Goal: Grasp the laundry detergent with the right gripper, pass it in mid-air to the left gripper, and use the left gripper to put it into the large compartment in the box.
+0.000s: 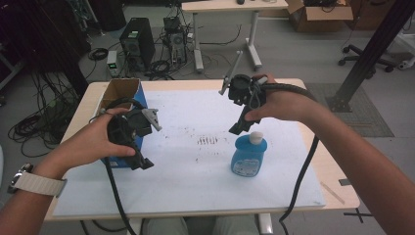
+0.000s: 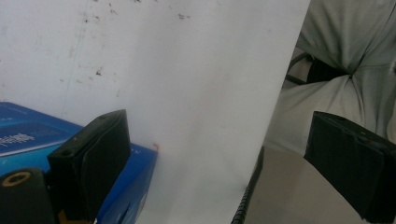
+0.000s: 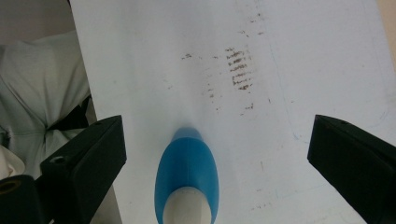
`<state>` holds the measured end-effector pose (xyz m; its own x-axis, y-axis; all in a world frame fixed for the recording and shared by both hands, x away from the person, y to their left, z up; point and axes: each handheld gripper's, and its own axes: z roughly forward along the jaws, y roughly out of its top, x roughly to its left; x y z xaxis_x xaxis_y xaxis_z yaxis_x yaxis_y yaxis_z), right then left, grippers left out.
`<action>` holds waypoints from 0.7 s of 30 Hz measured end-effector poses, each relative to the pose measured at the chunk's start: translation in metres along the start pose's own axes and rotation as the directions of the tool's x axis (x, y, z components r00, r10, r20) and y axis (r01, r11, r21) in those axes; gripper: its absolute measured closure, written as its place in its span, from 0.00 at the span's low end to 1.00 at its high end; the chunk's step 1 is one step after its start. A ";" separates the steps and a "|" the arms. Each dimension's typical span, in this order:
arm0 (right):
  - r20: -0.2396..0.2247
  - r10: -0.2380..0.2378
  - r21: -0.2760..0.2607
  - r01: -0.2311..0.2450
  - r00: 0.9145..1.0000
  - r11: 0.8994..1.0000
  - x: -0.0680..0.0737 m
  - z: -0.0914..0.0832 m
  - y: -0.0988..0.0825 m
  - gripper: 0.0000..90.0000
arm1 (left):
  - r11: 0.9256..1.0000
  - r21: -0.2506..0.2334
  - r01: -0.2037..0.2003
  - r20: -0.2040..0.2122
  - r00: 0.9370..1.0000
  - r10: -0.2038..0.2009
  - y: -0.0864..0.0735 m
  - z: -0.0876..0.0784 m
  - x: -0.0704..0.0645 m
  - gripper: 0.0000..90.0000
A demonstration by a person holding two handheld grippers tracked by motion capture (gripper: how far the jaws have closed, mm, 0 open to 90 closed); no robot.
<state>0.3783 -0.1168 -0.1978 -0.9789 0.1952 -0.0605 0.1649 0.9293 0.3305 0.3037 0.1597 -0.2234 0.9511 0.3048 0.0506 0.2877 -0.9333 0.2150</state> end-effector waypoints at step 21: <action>-0.005 0.025 -0.011 -0.025 1.000 1.000 0.004 -0.018 -0.024 0.05 | 1.000 -0.012 0.011 -0.008 1.000 -0.011 0.005 0.001 -0.002 0.08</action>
<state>0.3681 -0.1437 -0.1891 -0.9751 0.2166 -0.0472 0.1879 0.9207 0.3421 0.3034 0.1539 -0.2229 0.9470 0.3163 0.0563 0.2964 -0.9276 0.2273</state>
